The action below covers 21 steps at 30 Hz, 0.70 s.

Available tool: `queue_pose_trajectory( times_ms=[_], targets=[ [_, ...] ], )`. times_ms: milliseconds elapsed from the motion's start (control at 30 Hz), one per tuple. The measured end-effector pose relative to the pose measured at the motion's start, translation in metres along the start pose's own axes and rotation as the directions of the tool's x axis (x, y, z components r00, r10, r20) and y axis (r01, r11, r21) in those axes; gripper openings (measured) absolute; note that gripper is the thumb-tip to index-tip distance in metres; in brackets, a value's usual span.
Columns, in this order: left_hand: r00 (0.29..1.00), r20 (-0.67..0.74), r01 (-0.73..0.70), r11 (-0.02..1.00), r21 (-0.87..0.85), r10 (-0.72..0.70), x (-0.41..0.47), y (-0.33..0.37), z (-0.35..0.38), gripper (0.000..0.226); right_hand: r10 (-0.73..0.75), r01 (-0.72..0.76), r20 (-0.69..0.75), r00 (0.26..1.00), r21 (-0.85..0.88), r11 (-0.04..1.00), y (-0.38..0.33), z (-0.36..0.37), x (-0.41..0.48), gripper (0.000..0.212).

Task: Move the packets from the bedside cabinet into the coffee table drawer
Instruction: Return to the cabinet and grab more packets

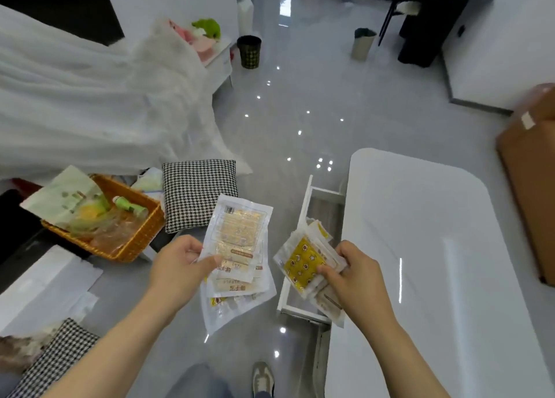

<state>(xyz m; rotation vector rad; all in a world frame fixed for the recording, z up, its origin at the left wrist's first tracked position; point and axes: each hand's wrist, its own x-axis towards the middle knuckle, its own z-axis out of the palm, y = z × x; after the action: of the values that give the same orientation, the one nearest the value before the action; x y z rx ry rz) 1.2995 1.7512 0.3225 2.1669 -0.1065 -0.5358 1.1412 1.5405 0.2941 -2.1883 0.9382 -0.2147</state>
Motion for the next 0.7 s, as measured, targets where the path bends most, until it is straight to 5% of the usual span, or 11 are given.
queue_pose_trajectory(
  times_ms=[267,700],
  targets=[
    [0.965,0.242,-0.107,0.994,0.017,0.099,0.107,0.023,-0.008,0.015,0.195,-0.191,-0.148,0.970,0.043,0.981,-0.030,0.032,0.035,0.027],
    [0.810,0.544,-0.328,0.938,0.112,0.218,0.242,0.072,-0.019,0.015,0.494,-0.473,-0.352,0.795,0.151,0.868,-0.089,0.081,0.075,0.025]
  ],
)
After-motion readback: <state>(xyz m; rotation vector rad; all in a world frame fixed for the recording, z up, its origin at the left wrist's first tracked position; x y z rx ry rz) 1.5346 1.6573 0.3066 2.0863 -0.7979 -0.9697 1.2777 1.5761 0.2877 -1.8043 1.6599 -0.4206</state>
